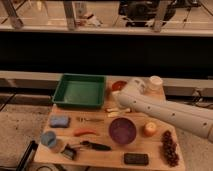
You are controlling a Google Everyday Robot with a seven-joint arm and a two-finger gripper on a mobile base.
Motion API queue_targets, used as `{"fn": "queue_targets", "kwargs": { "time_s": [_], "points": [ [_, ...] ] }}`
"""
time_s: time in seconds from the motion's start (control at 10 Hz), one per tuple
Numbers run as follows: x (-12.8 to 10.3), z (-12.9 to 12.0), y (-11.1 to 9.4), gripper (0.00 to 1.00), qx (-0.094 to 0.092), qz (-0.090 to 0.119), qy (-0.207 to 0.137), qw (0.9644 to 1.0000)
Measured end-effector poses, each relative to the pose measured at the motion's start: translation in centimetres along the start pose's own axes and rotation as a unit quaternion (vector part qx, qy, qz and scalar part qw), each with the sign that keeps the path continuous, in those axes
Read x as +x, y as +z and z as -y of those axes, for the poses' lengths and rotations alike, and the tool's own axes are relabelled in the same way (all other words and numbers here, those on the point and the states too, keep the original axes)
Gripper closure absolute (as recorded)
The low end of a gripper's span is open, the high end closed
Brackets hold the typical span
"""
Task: Place banana in paper cup
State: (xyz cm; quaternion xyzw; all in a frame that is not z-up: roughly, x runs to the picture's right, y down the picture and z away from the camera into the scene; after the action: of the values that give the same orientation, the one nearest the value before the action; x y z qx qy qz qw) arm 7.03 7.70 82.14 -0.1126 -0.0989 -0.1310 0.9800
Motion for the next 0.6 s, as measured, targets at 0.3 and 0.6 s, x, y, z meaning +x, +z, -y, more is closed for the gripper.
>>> {"fn": "queue_targets", "kwargs": {
  "time_s": [0.3, 0.6],
  "points": [
    [0.2, 0.5, 1.3, 0.20, 0.009, -0.003, 0.016, 0.9998],
    [0.4, 0.8, 3.2, 0.20, 0.007, 0.001, 0.031, 0.9995]
  ]
}}
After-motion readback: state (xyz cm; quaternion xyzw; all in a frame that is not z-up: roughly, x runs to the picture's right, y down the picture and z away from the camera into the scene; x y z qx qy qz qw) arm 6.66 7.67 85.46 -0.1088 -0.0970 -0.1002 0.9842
